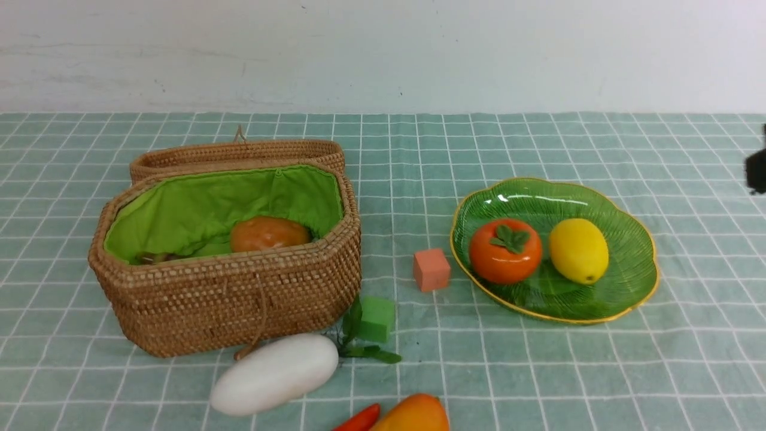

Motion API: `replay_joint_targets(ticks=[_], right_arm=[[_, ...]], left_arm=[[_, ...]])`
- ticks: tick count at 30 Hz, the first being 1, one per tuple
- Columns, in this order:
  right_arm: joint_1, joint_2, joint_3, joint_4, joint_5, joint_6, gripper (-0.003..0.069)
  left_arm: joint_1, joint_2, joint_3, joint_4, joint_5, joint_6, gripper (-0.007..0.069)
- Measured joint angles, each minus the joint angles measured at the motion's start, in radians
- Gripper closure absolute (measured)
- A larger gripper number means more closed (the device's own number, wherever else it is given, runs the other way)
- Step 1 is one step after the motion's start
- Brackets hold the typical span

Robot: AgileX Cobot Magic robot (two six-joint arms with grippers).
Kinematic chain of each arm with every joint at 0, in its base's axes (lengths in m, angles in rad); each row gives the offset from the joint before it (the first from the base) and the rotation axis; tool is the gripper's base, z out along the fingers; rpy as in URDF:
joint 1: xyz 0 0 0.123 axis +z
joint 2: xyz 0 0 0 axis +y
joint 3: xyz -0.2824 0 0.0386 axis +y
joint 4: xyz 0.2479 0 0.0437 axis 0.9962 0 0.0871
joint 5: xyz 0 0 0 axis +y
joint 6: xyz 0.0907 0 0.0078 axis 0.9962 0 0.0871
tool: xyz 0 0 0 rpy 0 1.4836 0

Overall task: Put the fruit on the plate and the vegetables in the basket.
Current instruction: Take a daikon with your left arm and place it on the basket on the left.

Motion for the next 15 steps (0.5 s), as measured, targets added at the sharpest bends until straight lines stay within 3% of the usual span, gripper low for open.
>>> replay_joint_targets(ticks=[15], right_arm=[[0.0,-0.261,0.029,-0.046,0.159,-0.006,0.0674]], left_arm=[[0.0,0.0,0.0,0.0,0.0,0.0,0.0386]])
